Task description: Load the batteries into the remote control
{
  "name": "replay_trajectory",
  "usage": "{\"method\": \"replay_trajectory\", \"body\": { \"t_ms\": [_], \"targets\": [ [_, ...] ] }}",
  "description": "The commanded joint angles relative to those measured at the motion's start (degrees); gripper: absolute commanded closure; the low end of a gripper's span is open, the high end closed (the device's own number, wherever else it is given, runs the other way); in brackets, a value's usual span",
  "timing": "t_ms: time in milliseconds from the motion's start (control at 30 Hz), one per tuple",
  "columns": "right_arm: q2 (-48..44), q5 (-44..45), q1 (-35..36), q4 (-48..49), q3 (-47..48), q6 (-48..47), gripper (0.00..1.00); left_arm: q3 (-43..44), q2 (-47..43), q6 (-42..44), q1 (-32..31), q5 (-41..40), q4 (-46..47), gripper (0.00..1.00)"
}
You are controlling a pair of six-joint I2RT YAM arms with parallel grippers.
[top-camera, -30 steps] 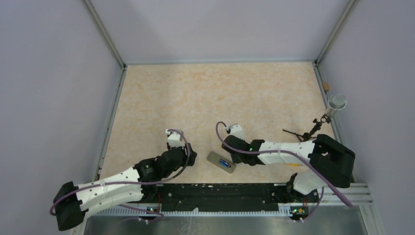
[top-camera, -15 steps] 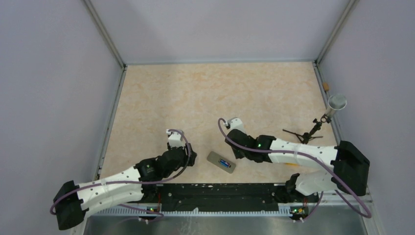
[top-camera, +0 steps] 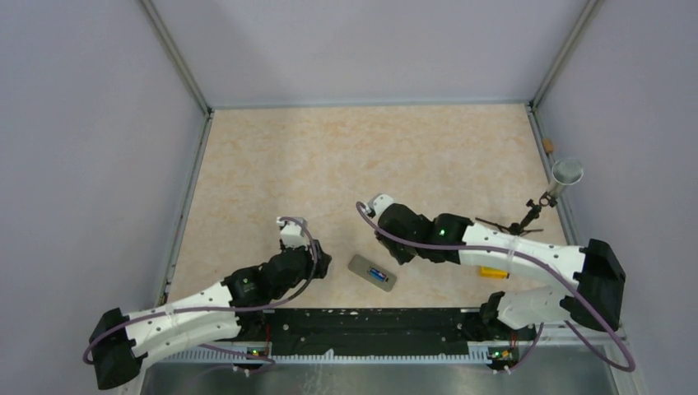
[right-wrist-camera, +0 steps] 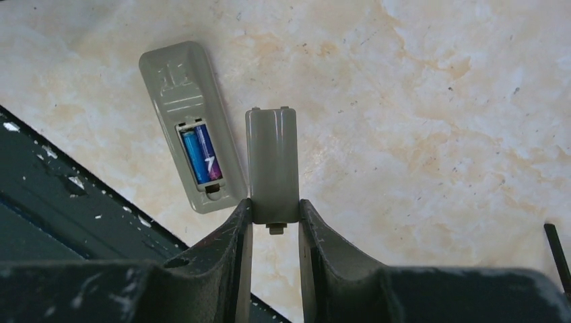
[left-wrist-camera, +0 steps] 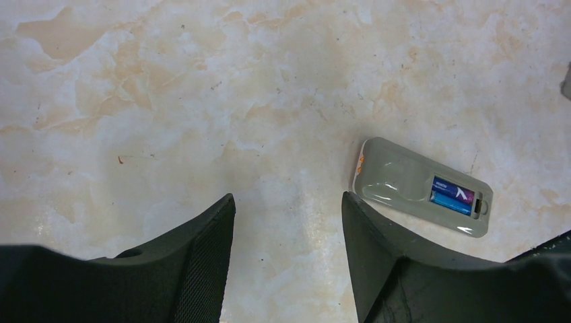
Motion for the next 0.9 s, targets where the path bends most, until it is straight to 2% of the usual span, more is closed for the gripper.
{"method": "replay_trajectory", "body": {
  "t_ms": [0,200,400,867],
  "targets": [
    [1.81,-4.85,-0.45,-3.94,3.60,-6.66,0.90,0.52,-2.51,0.03,0.21,-0.29,1.02,0.39],
    [4.96,-12.54,-0.45,-4.52,3.61,-10.62,0.90,0.35,-3.31,0.09,0.17,-0.72,0.86,0.39],
    [7.34,-16.14,-0.36,-4.24,4.18,-12.23,0.90,0.53,-3.26,-0.03,0.17,-1.01,0.52,0.39],
    [13.07,-15.84,0.42,-1.93,6.21,-11.35,0.90,0.38,-4.91,-0.23,0.23,-0.97,-0.10,0.38]
  ]
}}
